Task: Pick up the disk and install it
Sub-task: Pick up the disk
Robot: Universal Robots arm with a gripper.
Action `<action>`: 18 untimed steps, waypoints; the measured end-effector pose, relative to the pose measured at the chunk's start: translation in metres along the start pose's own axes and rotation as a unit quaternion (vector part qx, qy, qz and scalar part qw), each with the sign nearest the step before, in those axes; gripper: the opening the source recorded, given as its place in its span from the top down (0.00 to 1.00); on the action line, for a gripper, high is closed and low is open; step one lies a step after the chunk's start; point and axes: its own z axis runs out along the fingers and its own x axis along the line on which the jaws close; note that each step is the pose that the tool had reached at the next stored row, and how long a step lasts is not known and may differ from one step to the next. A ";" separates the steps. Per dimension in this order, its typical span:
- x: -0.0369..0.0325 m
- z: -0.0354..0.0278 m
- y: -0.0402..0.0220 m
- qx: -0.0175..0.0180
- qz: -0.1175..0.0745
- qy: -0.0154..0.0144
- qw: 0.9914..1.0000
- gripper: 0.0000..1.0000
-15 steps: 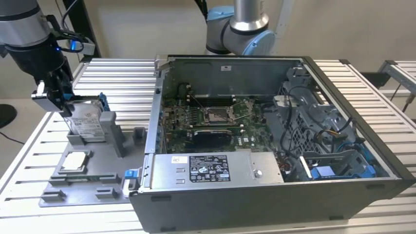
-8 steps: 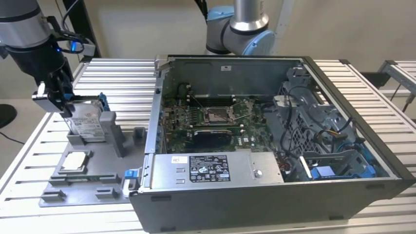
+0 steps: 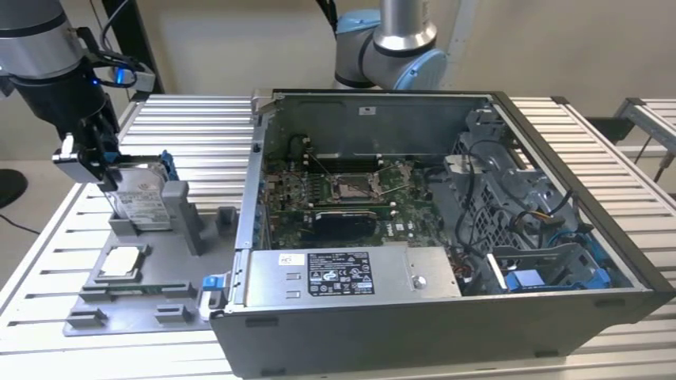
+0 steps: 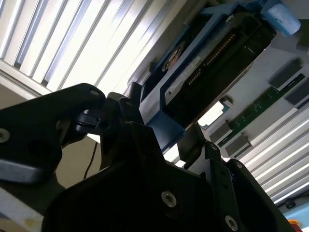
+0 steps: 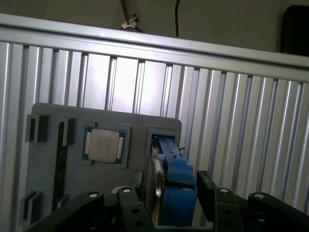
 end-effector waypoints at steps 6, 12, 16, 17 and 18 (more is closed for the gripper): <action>0.0000 0.0001 0.0000 0.000 0.000 0.000 1.000 0.00; 0.0000 0.0003 0.0000 0.000 0.000 0.000 1.000 1.00; 0.0001 0.0003 0.0000 0.000 0.000 0.000 1.000 1.00; 0.0000 0.0004 0.0000 0.000 0.000 0.000 1.000 1.00; 0.0000 0.0004 0.0000 0.000 0.000 0.000 1.000 1.00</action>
